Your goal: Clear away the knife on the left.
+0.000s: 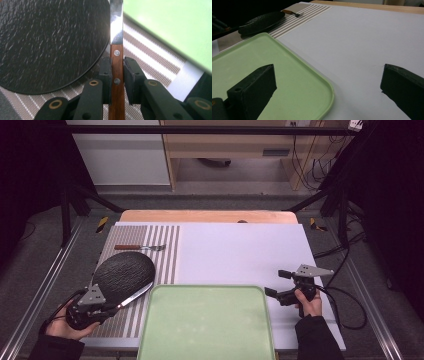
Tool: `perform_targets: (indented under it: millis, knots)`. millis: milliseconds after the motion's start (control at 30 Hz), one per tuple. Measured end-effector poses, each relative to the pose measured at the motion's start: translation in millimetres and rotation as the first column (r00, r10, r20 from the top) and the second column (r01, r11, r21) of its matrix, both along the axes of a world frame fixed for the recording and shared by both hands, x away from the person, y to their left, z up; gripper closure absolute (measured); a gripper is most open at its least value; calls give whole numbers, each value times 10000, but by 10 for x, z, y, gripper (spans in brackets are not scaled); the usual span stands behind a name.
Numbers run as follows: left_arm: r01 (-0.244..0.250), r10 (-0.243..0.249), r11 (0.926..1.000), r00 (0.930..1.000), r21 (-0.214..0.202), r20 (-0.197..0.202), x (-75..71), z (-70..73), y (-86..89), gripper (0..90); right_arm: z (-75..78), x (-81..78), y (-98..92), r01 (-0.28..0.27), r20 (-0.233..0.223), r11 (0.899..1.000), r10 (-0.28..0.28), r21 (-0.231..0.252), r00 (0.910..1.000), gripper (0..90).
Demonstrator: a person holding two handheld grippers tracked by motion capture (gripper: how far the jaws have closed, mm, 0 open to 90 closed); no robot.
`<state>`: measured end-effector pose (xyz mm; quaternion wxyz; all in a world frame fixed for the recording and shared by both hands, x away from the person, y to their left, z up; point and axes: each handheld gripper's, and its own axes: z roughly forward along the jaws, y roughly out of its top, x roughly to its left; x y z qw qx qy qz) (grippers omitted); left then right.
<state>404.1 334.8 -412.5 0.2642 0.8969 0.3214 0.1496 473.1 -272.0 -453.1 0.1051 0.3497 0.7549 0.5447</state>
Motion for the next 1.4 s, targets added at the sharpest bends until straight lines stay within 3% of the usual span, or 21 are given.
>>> perform_targets:
  millis: [467,733,1000,1400]
  knots:
    - [-596,603,9969,9981,-508,133,61,58,-279,769,1,0,-1,-3,23,10000,3,19,10000,3]
    - [-935,963,9904,9951,-1015,227,29,87,-421,769,5,-3,-5,-2,22,10000,2,16,10000,3]
    - [-923,966,9910,9945,-971,412,-39,105,-553,769,4,-4,-4,4,33,10000,-4,24,10000,3]
    - [-1210,1266,9861,9910,-1137,433,-111,107,-734,769,3,-1,-3,-3,34,10000,3,-22,10000,3]
